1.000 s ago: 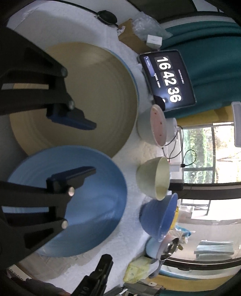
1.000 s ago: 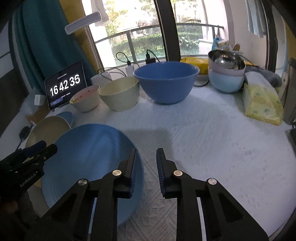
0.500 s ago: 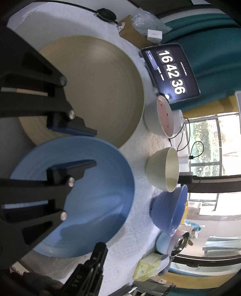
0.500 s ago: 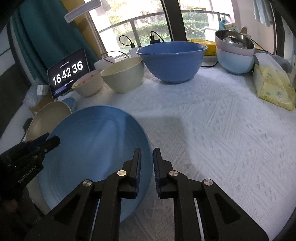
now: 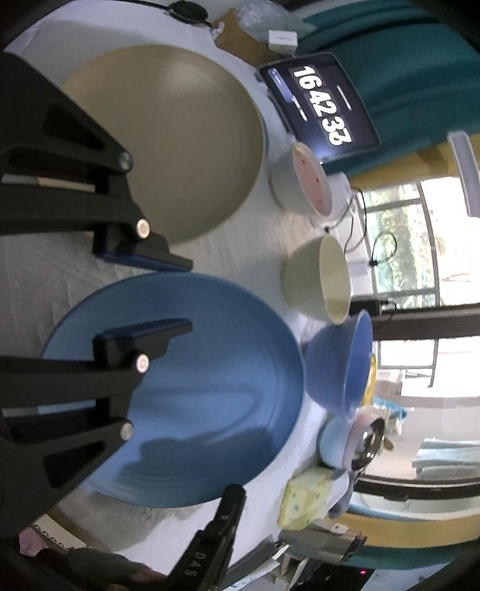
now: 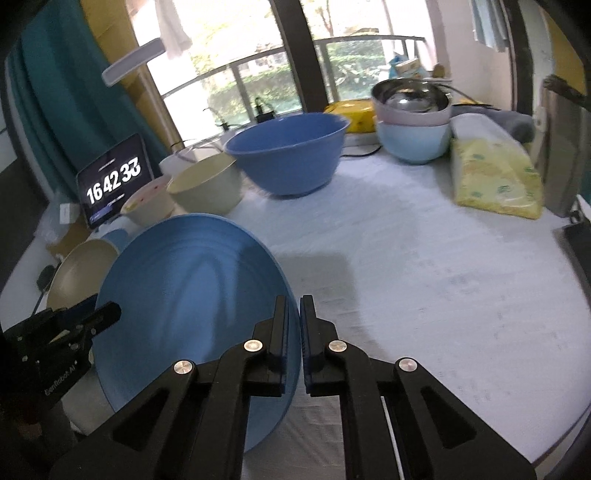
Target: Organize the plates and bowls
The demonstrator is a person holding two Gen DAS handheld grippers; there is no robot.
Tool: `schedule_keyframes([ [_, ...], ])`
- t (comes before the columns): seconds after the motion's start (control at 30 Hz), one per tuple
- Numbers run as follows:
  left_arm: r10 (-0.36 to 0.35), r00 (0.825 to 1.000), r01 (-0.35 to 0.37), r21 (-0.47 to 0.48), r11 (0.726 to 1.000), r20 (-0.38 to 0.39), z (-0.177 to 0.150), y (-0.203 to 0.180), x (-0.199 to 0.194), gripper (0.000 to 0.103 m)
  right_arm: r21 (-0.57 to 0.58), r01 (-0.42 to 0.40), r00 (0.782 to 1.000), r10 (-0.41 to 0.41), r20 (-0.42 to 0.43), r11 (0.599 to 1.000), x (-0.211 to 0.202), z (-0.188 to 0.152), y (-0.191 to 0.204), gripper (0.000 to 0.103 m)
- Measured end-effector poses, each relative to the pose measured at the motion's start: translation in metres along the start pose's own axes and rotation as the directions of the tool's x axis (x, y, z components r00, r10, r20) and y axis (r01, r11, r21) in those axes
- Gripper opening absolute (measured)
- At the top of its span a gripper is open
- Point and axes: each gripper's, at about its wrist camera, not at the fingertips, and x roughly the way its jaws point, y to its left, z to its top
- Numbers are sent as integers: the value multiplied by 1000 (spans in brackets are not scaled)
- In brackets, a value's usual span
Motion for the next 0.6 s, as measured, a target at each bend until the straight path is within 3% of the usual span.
schedule_keyframes([
  [0.27,-48,999,48,43,998,-12,6,-24,10,27,34,57,998,-58,17,998,-9,0,-23,7],
  [0.6,-44,996,47,40,998,-74,2,-34,36,28,58,100,995,-99,-19,993,2,-10,-35,7],
])
